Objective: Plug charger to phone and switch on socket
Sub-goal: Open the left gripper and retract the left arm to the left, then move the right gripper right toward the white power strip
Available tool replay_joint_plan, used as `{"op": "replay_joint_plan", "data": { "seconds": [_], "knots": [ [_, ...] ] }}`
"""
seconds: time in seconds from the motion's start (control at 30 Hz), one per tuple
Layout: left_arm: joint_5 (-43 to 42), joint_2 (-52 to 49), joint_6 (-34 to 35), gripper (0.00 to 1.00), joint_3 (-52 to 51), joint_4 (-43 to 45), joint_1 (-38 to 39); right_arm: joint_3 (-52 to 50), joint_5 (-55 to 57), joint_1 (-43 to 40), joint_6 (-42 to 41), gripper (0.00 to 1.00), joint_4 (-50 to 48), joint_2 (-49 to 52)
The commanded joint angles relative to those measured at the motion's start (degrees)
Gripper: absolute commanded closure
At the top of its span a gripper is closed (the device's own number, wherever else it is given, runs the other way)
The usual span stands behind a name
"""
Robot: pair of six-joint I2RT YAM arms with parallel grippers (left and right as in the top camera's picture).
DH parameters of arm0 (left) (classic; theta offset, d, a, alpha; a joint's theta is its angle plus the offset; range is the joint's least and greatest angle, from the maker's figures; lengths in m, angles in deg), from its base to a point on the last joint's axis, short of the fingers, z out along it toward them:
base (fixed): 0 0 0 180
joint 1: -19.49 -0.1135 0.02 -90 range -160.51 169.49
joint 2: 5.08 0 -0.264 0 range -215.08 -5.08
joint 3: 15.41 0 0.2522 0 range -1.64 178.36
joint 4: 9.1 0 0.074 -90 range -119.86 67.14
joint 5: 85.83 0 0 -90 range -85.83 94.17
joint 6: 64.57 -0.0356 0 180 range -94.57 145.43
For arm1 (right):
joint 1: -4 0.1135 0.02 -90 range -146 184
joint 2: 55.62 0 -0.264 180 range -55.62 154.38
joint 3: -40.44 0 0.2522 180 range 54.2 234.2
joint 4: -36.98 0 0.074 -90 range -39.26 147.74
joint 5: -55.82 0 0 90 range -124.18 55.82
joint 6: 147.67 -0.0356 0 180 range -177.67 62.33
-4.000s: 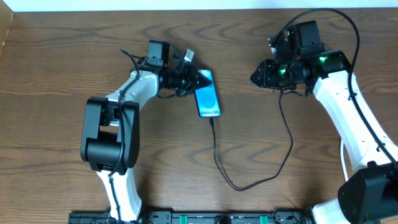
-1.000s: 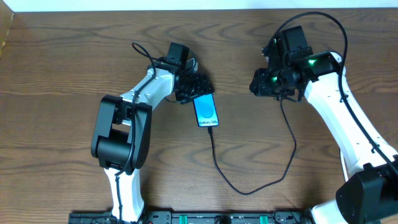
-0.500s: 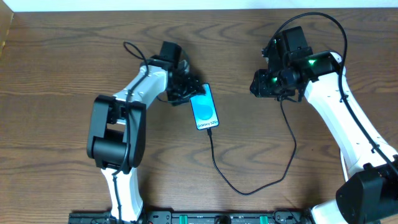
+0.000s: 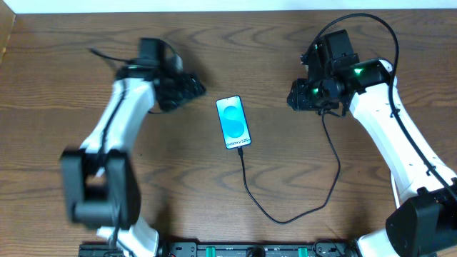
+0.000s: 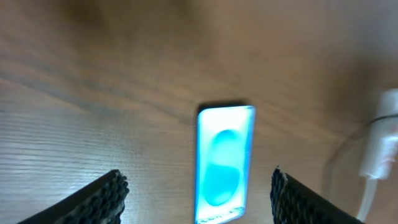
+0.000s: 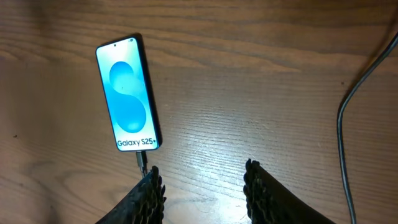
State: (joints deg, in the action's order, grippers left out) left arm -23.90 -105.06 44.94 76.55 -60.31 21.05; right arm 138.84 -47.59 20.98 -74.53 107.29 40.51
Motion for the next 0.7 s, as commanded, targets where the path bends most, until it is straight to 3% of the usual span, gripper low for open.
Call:
{"op": "replay_joint_plan", "data": {
  "seconds": [0.0, 0.27, 0.3, 0.33, 0.67],
  "knots": [
    [-1.92, 8.35, -2.56, 0.23, 0.48, -0.22, -3.89, 0.63, 0.39, 0.33, 1.11, 0.59, 0.02, -1.22],
    [-1.9, 19.65, -2.56, 0.22, 0.48, -0.55, -9.27, 0.63, 0.37, 0.33, 1.09, 0.6, 0.0, -1.22],
    [-1.9, 20.17, -2.56, 0.18, 0.48, -0.7, -9.27, 0.63, 0.33, 0.33, 1.09, 0.6, 0.0, -1.22],
    [-1.9, 20.57, -2.56, 0.02, 0.48, -0.7, -9.27, 0.63, 0.17, 0.33, 1.09, 0.61, -0.02, -1.22],
    [-1.92, 20.57, -2.54, 0.02, 0.42, -0.72, -9.27, 0.63, 0.2, 0.33, 1.11, 0.61, -0.33, -1.22]
  ]
}}
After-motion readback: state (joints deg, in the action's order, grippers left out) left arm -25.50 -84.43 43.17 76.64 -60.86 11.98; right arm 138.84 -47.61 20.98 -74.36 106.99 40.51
